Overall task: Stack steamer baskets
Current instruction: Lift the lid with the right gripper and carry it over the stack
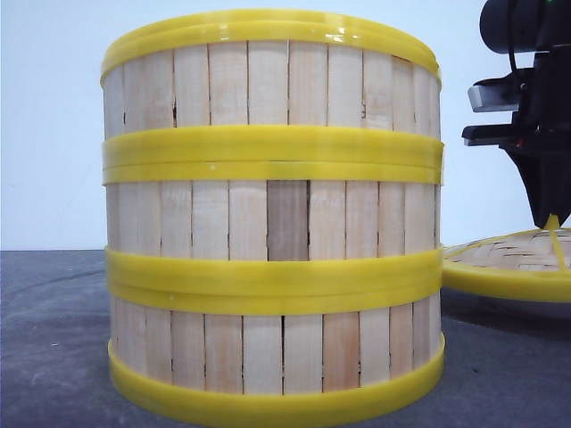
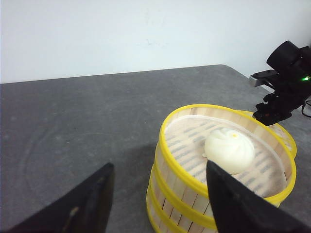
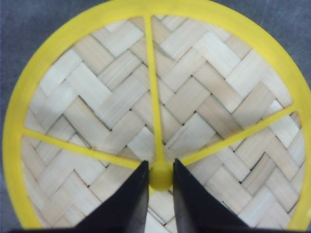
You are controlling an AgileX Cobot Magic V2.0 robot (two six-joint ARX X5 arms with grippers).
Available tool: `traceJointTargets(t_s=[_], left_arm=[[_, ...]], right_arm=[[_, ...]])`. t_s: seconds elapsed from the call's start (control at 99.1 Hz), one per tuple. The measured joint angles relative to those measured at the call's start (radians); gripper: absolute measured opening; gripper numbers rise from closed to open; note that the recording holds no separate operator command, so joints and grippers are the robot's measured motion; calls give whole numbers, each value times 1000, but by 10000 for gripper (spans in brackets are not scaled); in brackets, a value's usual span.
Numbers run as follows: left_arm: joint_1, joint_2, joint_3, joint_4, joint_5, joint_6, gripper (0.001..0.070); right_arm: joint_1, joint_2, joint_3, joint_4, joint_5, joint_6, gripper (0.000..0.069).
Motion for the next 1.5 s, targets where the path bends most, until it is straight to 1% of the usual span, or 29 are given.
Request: traceJointTargets(t_s=[0.141, 0.424, 0.575, 0.706, 0.848, 0.989, 1.12, 1.282, 1.413, 1.504], left_arm=[[0, 0, 0, 0, 0, 0, 358], [0, 0, 0, -1, 0, 0, 358], [0, 0, 0, -1, 0, 0, 358], [0, 0, 0, -2, 0, 0, 358], [0, 0, 0, -2, 0, 0, 358], [0, 0, 0, -2, 0, 0, 358], [0, 0, 0, -2, 0, 0, 358], [0, 0, 0, -2, 0, 0, 358], [0, 0, 0, -2, 0, 0, 358], [0, 0, 0, -3, 0, 0, 358]], right_arm=[[0, -40, 36, -40, 0, -10, 56], [0, -96, 251, -182, -2, -61, 56], [5, -113, 406, -274, -35, -90, 56], [43, -113, 536, -346, -82, -109, 56], [105, -114, 629, -388, -173, -117, 56], [195, -118, 646, -401, -236, -122, 56], [307, -117, 646, -420, -235, -140, 55], [452, -114, 646, -382, -234, -145, 55], [542, -89, 646, -375, -231, -146, 55], [590, -52, 646, -375, -195, -147, 55]])
